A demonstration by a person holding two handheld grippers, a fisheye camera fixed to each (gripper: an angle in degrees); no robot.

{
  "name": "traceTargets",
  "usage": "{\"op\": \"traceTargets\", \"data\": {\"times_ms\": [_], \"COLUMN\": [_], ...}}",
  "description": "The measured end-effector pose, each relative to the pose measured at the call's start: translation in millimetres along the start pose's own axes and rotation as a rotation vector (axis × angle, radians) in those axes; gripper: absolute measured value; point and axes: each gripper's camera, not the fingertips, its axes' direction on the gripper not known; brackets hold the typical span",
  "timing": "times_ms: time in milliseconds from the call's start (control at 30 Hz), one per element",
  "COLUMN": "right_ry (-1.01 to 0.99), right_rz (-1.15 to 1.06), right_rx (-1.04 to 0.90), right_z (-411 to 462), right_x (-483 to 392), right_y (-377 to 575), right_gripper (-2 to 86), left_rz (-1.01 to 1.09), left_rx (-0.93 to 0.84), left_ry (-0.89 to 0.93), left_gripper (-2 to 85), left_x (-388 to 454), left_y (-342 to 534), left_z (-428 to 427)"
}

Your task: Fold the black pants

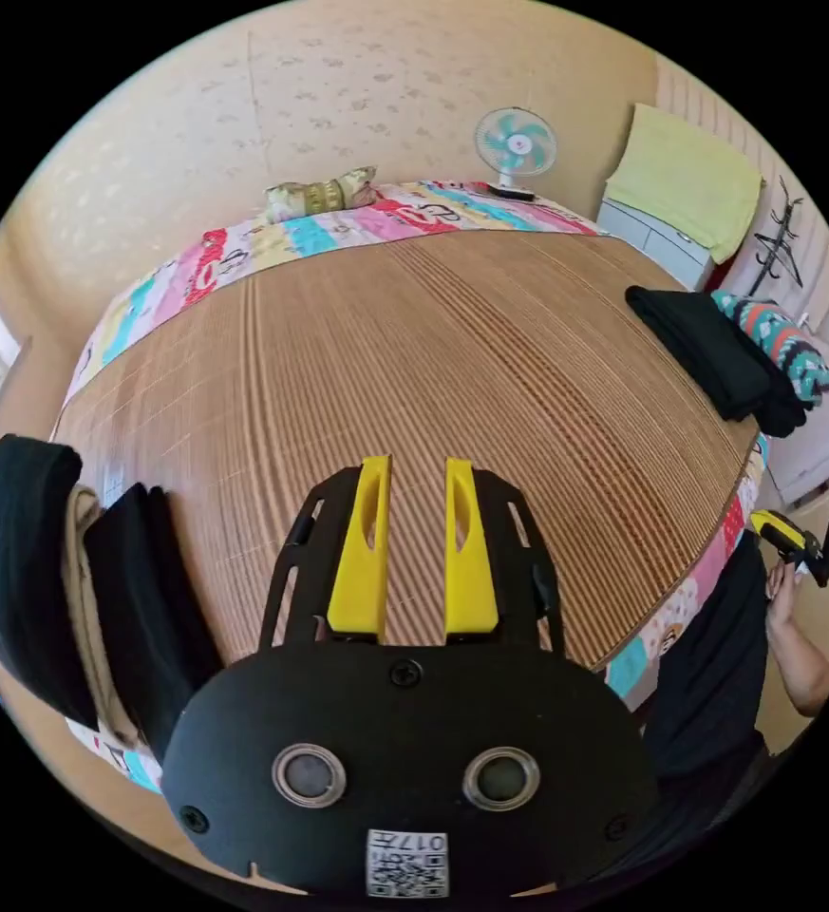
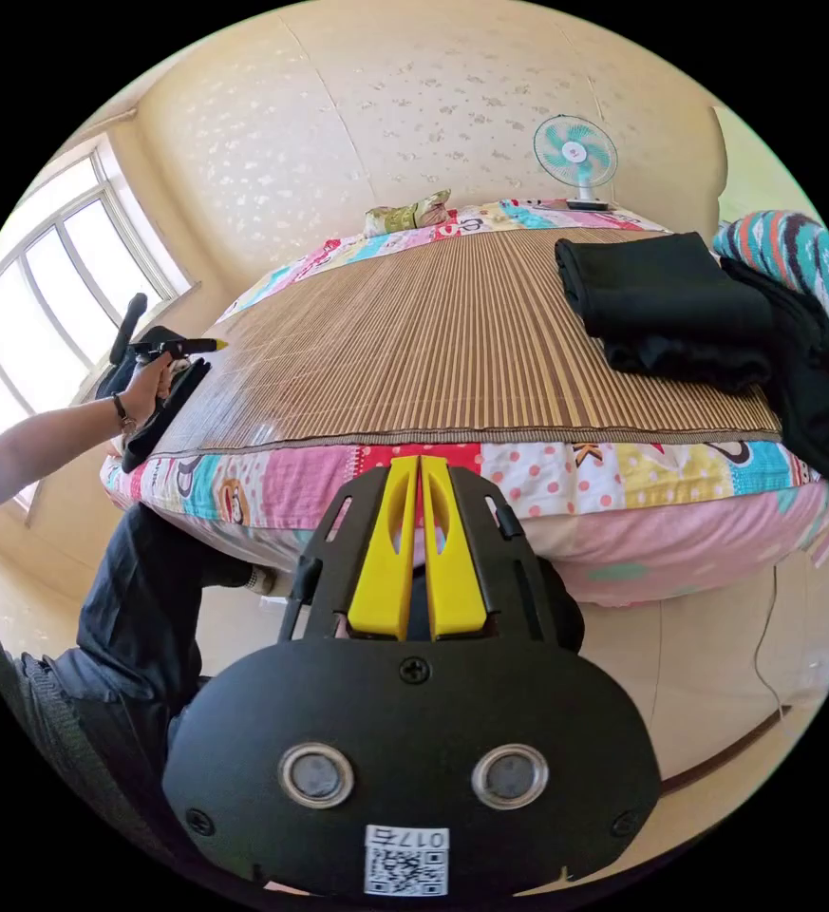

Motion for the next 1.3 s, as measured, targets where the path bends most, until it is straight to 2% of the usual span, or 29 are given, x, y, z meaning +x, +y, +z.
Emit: {"op": "traceTargets", "data": {"times_ms": [100,167,233,267,300,333,467,600,733,933,1067,1133,1200,1233,1300], "right_ry": [0.032,0.045,0.034,0.020,0.012,-0.005,-0.030,-0.017,-0.008,-0.006,-0.003,0.004,0.006,0.005,0.003], "right_rz": [-0.030,-0.037,-0.026,-0.012,-0.005,0.006,0.037,0.030,0.019,0.019,0.015,0.013,0.009,0.008,0.014], "right_rx": [-0.031,-0.036,-0.032,-0.032,-0.033,-0.034,-0.042,-0.047,-0.056,-0.073,-0.086,-0.085,-0.089,-0.094,-0.095], "right_z": [10.4,13.9,14.7,15.5,16.1,17.3,22.5,26.9,32.4,40.4,45.8,46.4,47.5,48.5,48.9], "right_x": [-13.9,-18.5,-15.6,-11.7,-9.5,-5.6,2.4,0.7,-0.2,6.0,10.6,11.8,13.7,15.9,20.9], "right_y": [-2.1,-1.0,0.2,0.6,0.7,0.9,0.2,-1.5,-4.7,-11.6,-17.5,-19.0,-20.8,-22.2,-24.3], "right_gripper": [0.4,0.4,0.4,0.4,0.4,0.4,0.4,0.4,0.4,0.4,0.4,0.4,0.4,0.3,0.3], "left_rz": [-0.295,-0.443,-0.512,-0.525,-0.505,-0.511,-0.533,-0.546,-0.453,-0.382,-0.378,-0.410,-0.460,-0.492,-0.707], "left_rx": [-0.031,-0.071,-0.160,-0.211,-0.144,-0.113,-0.104,-0.081,-0.052,-0.002,0.080,0.193,0.435,0.524,0.754], "left_ry": [-0.217,-0.262,-0.187,-0.050,0.002,-0.027,-0.050,0.064,0.148,0.488,0.919,1.104,1.323,1.373,1.518], "left_gripper": [17.3,19.6,20.7,21.1,21.6,20.8,14.8,8.0,7.5,5.3,5.1,5.1,5.1,5.1,5.1], "left_x": [-114.6,-161.7,-190.4,-200.2,-194.6,-189.2,-164.1,-147.8,-116.0,-59.1,-15.5,-0.2,-2.3,-8.1,-36.5], "left_y": [56.9,99.8,140.7,164.2,180.9,187.1,198.0,206.8,226.2,263.0,279.3,285.6,291.9,296.8,315.1], "left_z": [-36.0,-44.3,-29.6,-9.3,-13.5,-21.6,-38.5,-58.1,-78.3,-110.8,-109.0,-108.6,-115.0,-115.9,-100.2]}}
